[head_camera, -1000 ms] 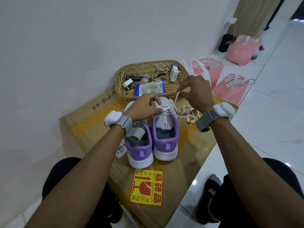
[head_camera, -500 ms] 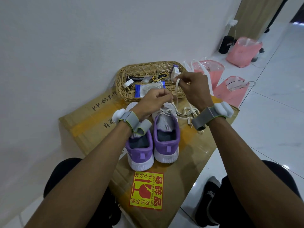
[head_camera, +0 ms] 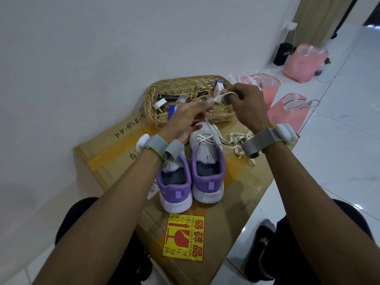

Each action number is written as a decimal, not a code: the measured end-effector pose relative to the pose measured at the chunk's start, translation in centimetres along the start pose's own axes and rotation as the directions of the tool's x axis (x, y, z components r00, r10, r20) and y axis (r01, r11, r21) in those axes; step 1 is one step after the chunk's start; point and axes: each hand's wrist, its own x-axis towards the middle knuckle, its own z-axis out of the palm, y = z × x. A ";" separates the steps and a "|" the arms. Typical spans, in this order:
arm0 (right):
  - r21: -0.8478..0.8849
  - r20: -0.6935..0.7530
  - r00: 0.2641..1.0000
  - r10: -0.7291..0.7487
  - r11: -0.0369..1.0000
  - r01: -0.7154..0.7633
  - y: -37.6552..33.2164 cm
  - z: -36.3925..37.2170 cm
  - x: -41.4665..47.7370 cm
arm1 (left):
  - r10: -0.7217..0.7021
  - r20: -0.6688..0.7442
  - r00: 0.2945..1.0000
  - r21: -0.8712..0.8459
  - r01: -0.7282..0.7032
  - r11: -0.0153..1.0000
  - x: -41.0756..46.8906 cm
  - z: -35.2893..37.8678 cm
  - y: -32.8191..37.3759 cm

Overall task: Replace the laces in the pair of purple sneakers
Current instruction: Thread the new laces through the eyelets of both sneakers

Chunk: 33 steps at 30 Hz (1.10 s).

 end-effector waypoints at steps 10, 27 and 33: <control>0.052 0.384 0.920 0.082 0.993 -0.110 -0.2 -1.2 0.0 | -0.074 -0.584 0.809 -0.006 0.086 0.996 1.9 -4.6 -1.3; 0.129 0.343 0.928 0.143 0.972 -0.198 -0.6 -1.7 -0.1 | 0.485 -0.269 0.832 0.825 -0.061 0.562 1.5 -3.9 -2.3; 0.248 0.186 0.957 0.224 0.931 -0.266 -0.4 -1.4 -0.1 | 0.394 -0.368 0.842 0.778 0.046 0.627 1.6 -4.7 -2.5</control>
